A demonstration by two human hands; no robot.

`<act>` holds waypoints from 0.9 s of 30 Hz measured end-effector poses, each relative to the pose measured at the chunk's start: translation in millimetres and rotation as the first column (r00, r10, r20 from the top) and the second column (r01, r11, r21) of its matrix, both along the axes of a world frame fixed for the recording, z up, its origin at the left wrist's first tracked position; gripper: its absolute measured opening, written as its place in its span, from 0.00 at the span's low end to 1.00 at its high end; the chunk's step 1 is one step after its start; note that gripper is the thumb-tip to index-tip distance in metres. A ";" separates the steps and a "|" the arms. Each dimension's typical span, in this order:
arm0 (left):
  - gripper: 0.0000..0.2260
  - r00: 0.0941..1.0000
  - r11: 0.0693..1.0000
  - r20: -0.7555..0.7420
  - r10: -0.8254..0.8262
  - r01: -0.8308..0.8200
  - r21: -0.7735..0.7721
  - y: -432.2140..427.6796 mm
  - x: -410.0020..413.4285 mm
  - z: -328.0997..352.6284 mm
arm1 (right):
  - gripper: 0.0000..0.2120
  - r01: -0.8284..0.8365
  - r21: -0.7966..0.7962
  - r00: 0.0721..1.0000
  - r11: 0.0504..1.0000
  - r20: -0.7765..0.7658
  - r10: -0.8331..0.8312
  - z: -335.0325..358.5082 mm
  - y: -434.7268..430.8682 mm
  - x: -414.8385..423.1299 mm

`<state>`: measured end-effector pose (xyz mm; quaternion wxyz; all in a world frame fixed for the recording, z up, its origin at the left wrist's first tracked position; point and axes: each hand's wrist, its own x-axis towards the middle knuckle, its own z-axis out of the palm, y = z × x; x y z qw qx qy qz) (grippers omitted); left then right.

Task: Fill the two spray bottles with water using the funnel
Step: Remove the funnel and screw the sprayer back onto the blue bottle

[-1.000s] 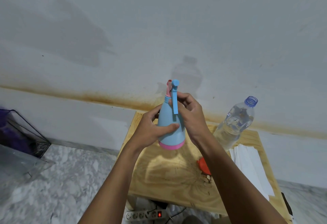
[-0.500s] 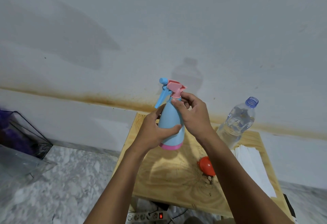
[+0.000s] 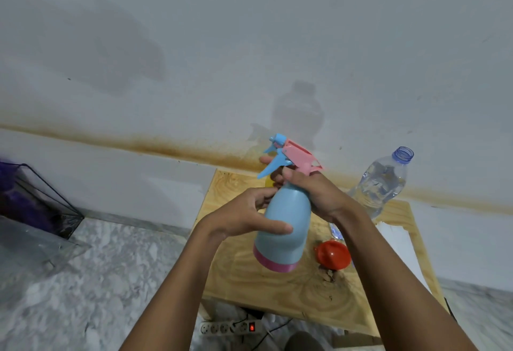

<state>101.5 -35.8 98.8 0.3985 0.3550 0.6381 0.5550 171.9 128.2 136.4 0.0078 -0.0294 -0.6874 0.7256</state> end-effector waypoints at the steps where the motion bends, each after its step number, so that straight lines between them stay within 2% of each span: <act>1: 0.28 1.000 1.000 0.026 -0.009 0.009 -0.006 1.0 -0.6 -4.1 | 0.23 0.008 0.011 1.000 1.000 -0.002 -0.008 -0.7 -3.6 -1.1; 4: 0.30 0.988 1.000 0.150 -0.028 0.028 0.005 -3.4 -6.6 -19.1 | 0.12 0.134 0.000 0.990 0.991 -0.035 -0.134 -6.9 -10.0 -5.2; 6: 0.35 0.969 0.999 0.246 0.035 -0.035 -0.008 -14.3 -16.0 -37.6 | 0.13 0.206 -0.039 0.978 0.978 -0.031 -0.207 -14.7 -8.5 -5.4; 8: 0.41 0.949 0.983 0.262 0.178 -0.158 -0.096 -25.8 -27.0 -62.1 | 0.15 0.242 0.009 0.970 0.970 -0.027 -0.242 -24.7 -3.9 -4.3; 10: 0.41 0.931 0.922 0.134 0.340 -0.302 -0.242 -30.5 -32.6 -88.9 | 0.15 0.252 0.072 0.967 0.965 0.020 -0.254 -33.9 -0.2 -2.9; 12: 0.37 0.870 0.802 -0.036 0.492 -0.468 -0.372 -28.9 -34.7 -120.0 | 0.13 0.238 0.145 0.962 0.960 0.098 -0.254 -45.6 2.7 -3.8; 14: 0.35 0.816 0.710 -0.141 0.561 -0.561 -0.425 -26.2 -33.9 -147.7 | 0.11 0.201 0.227 0.955 0.953 0.171 -0.243 -58.1 4.5 -4.9; 17: 0.39 0.834 0.622 -0.321 0.449 -0.550 -0.558 -21.8 -32.5 -178.2 | 0.11 0.108 0.369 0.931 0.923 0.289 -0.224 -80.2 6.1 -8.0; 20: 0.43 0.861 0.538 -0.415 0.293 -0.507 -0.673 -18.7 -30.7 -196.6 | 0.15 0.031 0.397 0.911 0.917 0.366 -0.190 -100.6 6.1 -12.6; 24: 0.45 0.846 0.479 -0.516 0.134 -0.511 -0.714 -13.6 -27.2 -211.2 | 0.16 -0.048 0.399 0.876 0.916 0.458 -0.153 -112.9 9.4 -19.0; 27: 0.44 0.831 0.447 -0.550 0.088 -0.526 -0.724 -9.7 -28.3 -217.4 | 0.17 -0.104 0.408 0.866 0.907 0.486 -0.120 -118.4 11.8 -25.7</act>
